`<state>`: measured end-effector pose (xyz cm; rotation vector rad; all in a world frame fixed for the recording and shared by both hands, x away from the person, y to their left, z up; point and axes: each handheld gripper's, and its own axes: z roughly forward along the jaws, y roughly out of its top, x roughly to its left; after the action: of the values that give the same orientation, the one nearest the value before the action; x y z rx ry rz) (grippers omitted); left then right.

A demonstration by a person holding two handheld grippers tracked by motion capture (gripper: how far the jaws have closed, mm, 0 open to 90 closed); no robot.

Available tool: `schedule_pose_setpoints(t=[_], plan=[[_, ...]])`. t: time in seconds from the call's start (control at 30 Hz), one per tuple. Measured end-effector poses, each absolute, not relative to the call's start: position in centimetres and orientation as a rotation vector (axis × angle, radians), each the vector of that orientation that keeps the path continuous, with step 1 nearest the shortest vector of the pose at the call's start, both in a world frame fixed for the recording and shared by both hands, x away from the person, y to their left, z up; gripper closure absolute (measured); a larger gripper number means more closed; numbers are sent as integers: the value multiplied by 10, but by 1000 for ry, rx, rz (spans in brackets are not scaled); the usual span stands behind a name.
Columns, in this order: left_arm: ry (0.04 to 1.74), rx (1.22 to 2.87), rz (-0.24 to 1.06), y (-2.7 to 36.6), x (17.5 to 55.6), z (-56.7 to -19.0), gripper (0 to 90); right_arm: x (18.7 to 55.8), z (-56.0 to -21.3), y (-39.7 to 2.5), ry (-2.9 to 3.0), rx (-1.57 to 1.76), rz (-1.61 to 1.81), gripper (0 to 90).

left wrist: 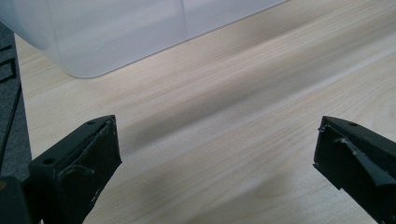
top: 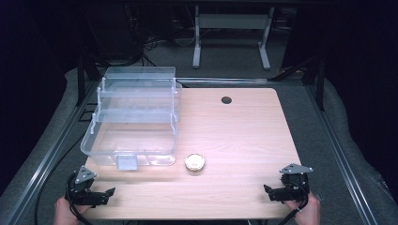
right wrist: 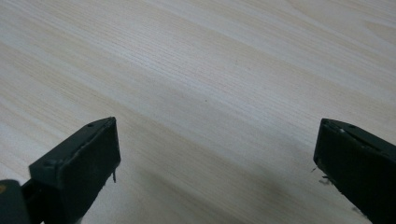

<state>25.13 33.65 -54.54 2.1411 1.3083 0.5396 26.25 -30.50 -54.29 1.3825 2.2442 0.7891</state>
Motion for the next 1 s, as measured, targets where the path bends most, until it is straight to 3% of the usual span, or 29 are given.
schedule_pose_setpoints(t=[0.43, 1.0], plan=[[1308, 2154, 547, 333, 248, -538, 6, 268, -532, -291, 2273, 1358, 773, 0], [1311, 2139, 549, 333, 244, -532, 6, 289, -506, -241, 2374, 1196, 791, 0]])
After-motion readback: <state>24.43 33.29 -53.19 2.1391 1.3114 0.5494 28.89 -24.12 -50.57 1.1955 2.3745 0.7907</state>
